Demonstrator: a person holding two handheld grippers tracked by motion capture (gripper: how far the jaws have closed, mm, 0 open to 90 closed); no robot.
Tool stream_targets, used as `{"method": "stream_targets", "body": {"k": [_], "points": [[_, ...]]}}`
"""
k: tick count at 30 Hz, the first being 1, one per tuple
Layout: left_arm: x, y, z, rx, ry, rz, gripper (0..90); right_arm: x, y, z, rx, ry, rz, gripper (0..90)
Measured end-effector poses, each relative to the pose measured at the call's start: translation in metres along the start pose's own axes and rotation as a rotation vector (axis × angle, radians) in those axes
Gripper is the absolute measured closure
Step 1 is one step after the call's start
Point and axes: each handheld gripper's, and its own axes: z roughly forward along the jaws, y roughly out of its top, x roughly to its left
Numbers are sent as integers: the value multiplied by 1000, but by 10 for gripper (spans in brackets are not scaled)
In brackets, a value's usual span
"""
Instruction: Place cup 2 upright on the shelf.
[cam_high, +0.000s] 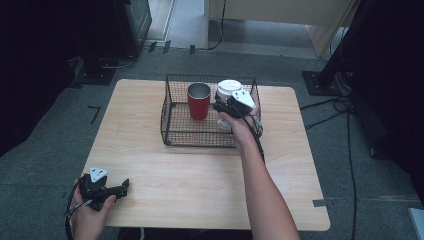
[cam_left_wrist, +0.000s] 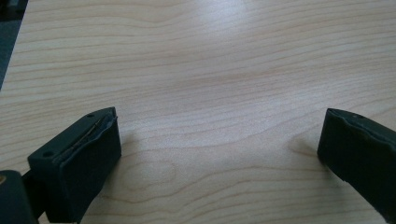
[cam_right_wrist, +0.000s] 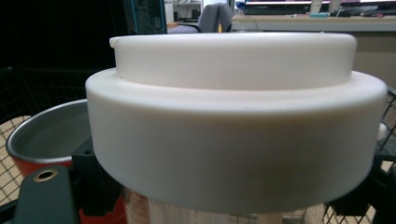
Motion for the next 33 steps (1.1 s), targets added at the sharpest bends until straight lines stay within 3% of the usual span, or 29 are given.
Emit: {"method": "stream_targets", "body": {"k": [4, 14, 21, 28, 29, 30, 33], "points": [[0, 0, 0, 0, 0, 0, 0, 2, -5, 2, 27, -8, -36, 161], [0, 0, 0, 0, 0, 0, 0, -2, -8, 4, 67, -14, 20, 159], [0, 0, 0, 0, 0, 0, 0, -4, -9, 4, 66, 5, 14, 157], [0, 0, 0, 0, 0, 0, 0, 0, -10, 8, 36, 8, -49, 159], [0, 0, 0, 1, 0, 1, 0, 0, -10, 8, 36, 8, -49, 159], [0, 0, 0, 2, 0, 2, 0, 0, -11, 11, 26, -23, -44, 159], [0, 0, 0, 1, 0, 1, 0, -4, -11, 16, 27, -33, -7, 159]]}}
